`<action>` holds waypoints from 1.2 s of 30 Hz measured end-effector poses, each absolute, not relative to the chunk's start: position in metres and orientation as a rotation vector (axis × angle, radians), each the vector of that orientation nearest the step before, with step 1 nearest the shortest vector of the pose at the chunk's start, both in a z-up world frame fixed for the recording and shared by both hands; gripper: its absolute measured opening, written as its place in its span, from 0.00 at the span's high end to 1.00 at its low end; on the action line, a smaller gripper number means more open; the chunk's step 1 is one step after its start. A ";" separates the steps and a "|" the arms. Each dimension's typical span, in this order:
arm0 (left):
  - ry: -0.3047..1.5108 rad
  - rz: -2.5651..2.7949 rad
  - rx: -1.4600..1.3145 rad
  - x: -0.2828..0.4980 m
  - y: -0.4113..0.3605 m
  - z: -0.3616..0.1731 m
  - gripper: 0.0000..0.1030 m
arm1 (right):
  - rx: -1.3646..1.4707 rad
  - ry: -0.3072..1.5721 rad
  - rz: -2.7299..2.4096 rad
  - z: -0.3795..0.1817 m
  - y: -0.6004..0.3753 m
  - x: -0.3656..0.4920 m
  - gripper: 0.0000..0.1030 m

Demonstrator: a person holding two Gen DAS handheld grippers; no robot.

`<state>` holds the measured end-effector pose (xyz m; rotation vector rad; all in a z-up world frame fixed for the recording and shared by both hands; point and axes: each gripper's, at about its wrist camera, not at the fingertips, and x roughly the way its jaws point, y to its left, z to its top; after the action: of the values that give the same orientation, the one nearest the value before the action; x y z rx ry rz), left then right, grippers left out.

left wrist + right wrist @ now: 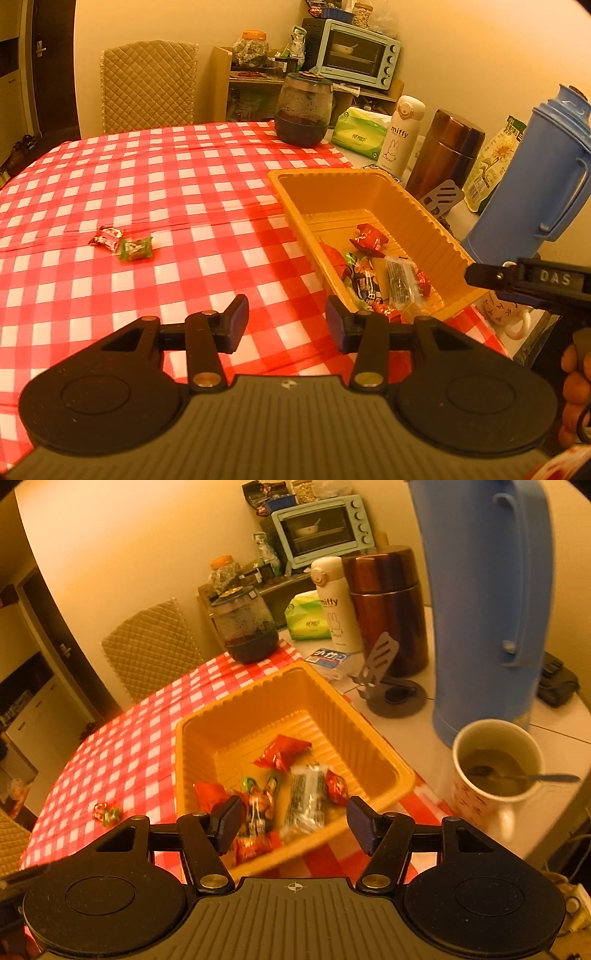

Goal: Organize snacks
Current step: 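Move both tools back toward the red packet and green candy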

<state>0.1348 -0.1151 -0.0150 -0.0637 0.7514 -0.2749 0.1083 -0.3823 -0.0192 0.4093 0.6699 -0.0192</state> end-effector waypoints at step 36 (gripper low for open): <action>0.670 -0.068 -0.099 0.059 0.009 0.020 0.17 | 0.224 0.642 0.165 0.020 -0.262 0.055 0.39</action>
<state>0.0590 0.0092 0.0197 -0.0992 0.6704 -0.0678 0.0551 -0.2625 0.0205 0.2236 0.6422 0.1647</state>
